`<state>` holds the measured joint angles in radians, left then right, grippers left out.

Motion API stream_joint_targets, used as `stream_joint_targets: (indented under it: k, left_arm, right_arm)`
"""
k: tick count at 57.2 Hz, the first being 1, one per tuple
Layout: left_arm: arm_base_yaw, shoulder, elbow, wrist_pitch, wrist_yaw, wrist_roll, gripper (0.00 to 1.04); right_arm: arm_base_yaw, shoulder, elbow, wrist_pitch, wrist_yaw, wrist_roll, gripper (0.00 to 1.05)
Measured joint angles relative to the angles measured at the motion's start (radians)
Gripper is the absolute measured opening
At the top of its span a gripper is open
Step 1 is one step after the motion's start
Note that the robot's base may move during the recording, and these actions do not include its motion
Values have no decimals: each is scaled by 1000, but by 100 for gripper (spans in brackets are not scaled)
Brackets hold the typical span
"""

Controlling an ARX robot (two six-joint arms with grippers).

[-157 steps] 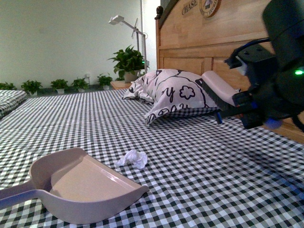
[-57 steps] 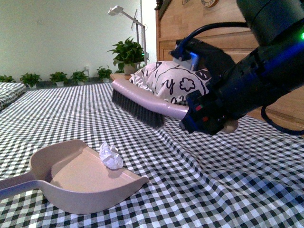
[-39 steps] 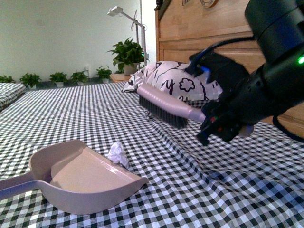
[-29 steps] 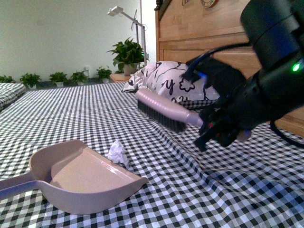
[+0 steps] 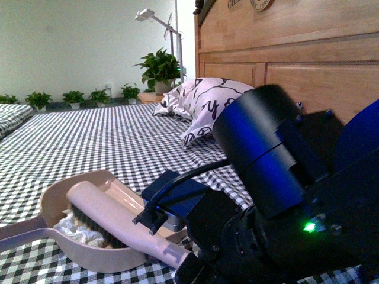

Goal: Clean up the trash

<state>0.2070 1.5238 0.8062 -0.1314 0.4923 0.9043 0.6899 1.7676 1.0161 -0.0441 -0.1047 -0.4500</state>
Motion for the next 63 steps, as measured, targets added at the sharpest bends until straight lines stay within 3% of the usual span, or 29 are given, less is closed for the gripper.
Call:
stream_joint_targets:
  k: [10, 21, 36, 47, 57, 63]
  left_arm:
    - [0, 0, 0, 0, 2, 0, 26]
    - [0, 0, 0, 0, 2, 0, 26]
    - [0, 0, 0, 2, 2, -2, 26]
    - [-3, -28, -90, 421, -61, -371, 26]
    - [-10, -113, -93, 554, -132, -663, 26]
    - [-27, -164, -116, 565, -204, -749, 26]
  right_arm:
    - [-57, -101, -7, -45, -49, -42, 20]
    - [-175, -141, -2, -19, -13, -31, 20]
    - [-263, -212, -21, 66, 16, 64, 20]
    - [-358, -311, -56, 125, 21, 155, 20]
    - [-465, -430, -81, 134, -43, 259, 20]
    - [-508, -510, -95, 124, -93, 288, 20]
